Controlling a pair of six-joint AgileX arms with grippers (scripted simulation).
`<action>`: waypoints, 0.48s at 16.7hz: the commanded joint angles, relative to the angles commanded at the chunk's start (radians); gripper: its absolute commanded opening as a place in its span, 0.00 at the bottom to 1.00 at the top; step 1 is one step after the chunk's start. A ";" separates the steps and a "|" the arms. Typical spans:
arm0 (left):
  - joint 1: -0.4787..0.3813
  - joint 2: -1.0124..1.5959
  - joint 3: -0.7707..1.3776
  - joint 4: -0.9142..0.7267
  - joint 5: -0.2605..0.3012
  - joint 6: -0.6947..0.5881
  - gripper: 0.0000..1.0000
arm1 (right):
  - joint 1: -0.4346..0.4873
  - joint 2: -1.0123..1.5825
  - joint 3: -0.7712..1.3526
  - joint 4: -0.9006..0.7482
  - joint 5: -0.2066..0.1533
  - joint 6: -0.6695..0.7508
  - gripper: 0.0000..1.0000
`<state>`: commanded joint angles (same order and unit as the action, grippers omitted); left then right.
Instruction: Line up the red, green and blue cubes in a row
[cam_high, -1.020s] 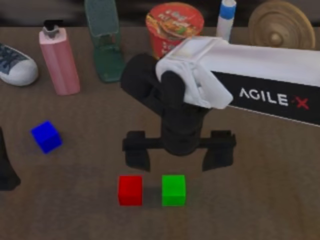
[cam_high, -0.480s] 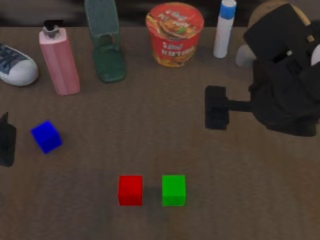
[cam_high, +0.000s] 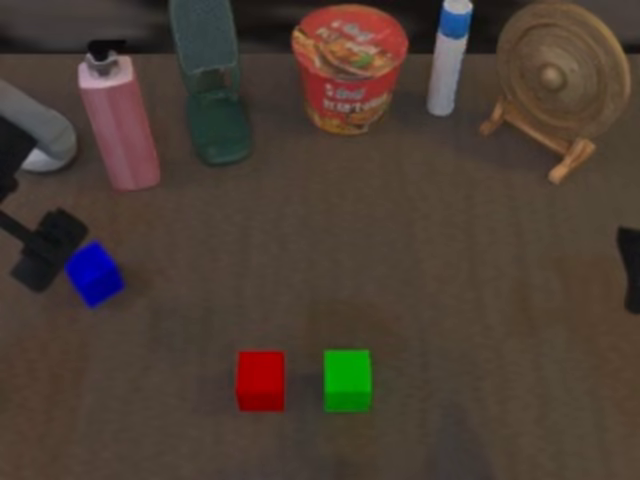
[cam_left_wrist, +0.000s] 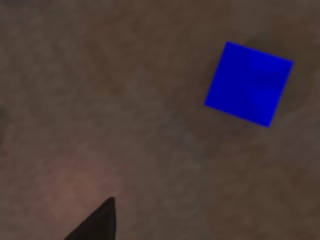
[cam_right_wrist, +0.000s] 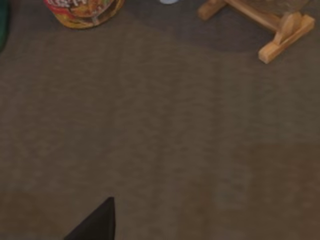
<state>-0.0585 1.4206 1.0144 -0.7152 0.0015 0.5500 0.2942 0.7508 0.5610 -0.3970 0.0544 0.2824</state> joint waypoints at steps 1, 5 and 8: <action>-0.004 0.083 0.061 -0.044 0.000 0.033 1.00 | -0.037 -0.095 -0.073 0.049 -0.004 -0.037 1.00; -0.016 0.372 0.284 -0.193 0.000 0.152 1.00 | -0.168 -0.437 -0.331 0.227 -0.024 -0.167 1.00; -0.023 0.533 0.410 -0.268 0.000 0.216 1.00 | -0.239 -0.629 -0.471 0.328 -0.040 -0.237 1.00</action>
<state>-0.0813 1.9536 1.4245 -0.9830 0.0018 0.7656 0.0549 0.1221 0.0897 -0.0686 0.0143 0.0453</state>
